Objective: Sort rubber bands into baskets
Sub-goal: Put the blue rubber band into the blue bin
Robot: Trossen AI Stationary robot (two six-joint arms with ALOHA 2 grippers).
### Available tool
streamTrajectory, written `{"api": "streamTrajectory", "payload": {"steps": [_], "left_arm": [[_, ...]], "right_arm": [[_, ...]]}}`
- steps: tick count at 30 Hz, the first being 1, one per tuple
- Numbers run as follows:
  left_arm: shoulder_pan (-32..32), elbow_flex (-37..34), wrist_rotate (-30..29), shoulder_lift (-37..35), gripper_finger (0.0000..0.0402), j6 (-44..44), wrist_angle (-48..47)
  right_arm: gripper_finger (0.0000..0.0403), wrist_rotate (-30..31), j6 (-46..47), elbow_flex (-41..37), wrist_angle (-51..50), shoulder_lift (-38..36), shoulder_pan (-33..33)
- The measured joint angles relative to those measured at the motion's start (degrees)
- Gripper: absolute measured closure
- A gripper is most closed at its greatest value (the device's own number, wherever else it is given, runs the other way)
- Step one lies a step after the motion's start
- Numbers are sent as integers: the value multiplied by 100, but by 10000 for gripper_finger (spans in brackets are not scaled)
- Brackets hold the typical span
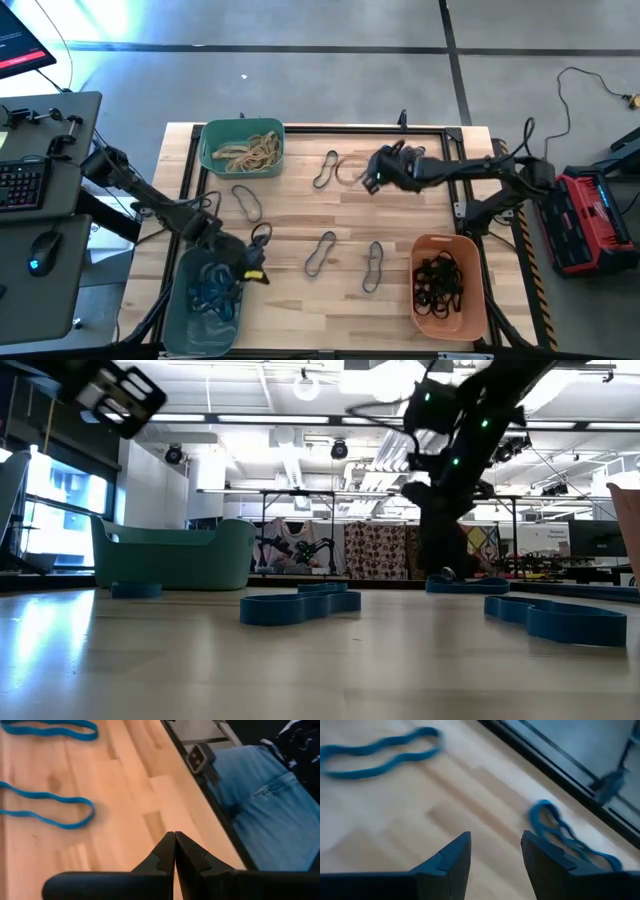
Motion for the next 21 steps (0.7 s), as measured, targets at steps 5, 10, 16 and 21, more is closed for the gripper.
{"api": "streamTrajectory", "payload": {"steps": [5,10,16,21], "left_arm": [[489,0,166,0,401,458,2],[862,0,168,0,401,795,11],[1090,0,179,0,401,1040,27],[1149,-2,181,0,401,1056,-9]], "right_arm": [[238,-606,-271,-1,205,47,-1051],[238,-1096,-755,-1,448,416,-1688],[238,-1131,-1155,-3,706,819,-2047],[238,-1149,-1405,-3,825,1018,-2351]]}}
